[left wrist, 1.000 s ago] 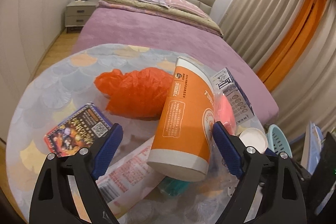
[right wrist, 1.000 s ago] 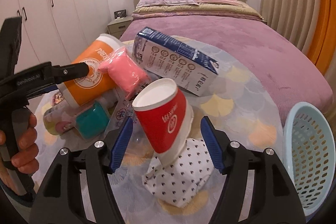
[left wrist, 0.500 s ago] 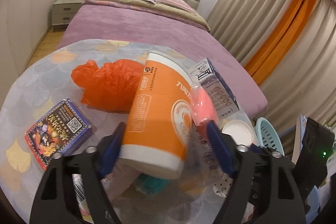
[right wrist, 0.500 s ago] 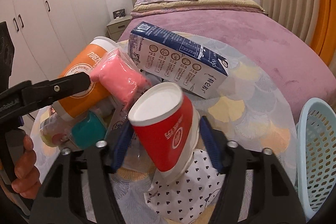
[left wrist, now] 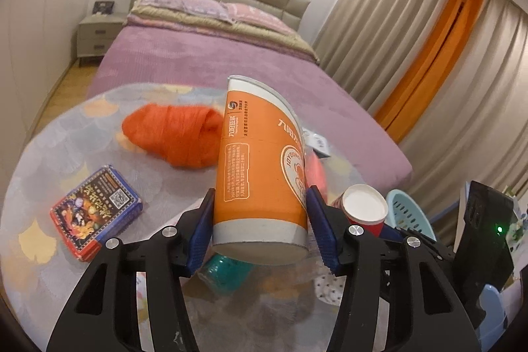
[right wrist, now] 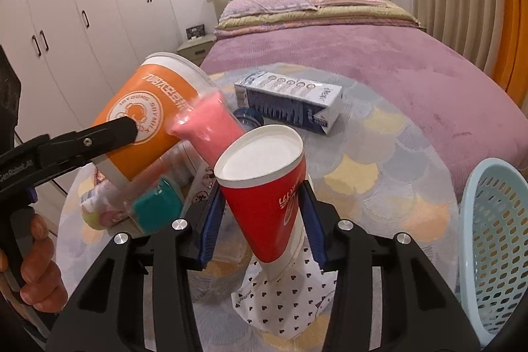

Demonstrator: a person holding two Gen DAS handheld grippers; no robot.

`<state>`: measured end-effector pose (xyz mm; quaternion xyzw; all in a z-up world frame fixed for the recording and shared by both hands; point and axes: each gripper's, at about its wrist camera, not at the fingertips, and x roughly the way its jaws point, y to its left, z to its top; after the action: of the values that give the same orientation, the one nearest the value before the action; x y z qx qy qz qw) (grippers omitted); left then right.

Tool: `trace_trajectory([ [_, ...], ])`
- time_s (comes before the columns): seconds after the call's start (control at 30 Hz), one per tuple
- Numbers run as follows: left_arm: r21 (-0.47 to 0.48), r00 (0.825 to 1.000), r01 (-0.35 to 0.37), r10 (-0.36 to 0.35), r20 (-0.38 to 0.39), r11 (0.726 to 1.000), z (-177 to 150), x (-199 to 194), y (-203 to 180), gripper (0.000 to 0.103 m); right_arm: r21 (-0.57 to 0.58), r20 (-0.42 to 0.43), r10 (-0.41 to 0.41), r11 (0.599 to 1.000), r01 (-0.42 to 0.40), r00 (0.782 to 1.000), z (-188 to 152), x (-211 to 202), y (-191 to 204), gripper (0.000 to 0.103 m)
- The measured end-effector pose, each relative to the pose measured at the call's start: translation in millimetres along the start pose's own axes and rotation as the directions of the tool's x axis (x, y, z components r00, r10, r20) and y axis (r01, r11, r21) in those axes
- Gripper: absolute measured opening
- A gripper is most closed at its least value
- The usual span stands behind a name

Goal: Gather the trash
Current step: 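Carry both cups over the blue basket and open both tools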

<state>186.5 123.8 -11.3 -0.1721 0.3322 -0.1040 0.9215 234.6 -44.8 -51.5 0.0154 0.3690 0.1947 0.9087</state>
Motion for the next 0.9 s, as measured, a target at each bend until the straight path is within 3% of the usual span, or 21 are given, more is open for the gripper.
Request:
trace_trajectory([
  [0.5, 0.118, 0.997, 0.076, -0.079, 0.023, 0.990, -8, -17, -66, 0.052, 0.087, 0.114, -0.042, 0.996, 0.032, 0.993, 4, -70, -43, 0.042],
  [0.9, 0.233, 0.981, 0.193, -0.184, -0.058, 0.953, -26, 16, -149, 0.052, 0.251, 0.159, -0.164, 0.960, 0.121, 0.974, -17, -127, -133, 0.042],
])
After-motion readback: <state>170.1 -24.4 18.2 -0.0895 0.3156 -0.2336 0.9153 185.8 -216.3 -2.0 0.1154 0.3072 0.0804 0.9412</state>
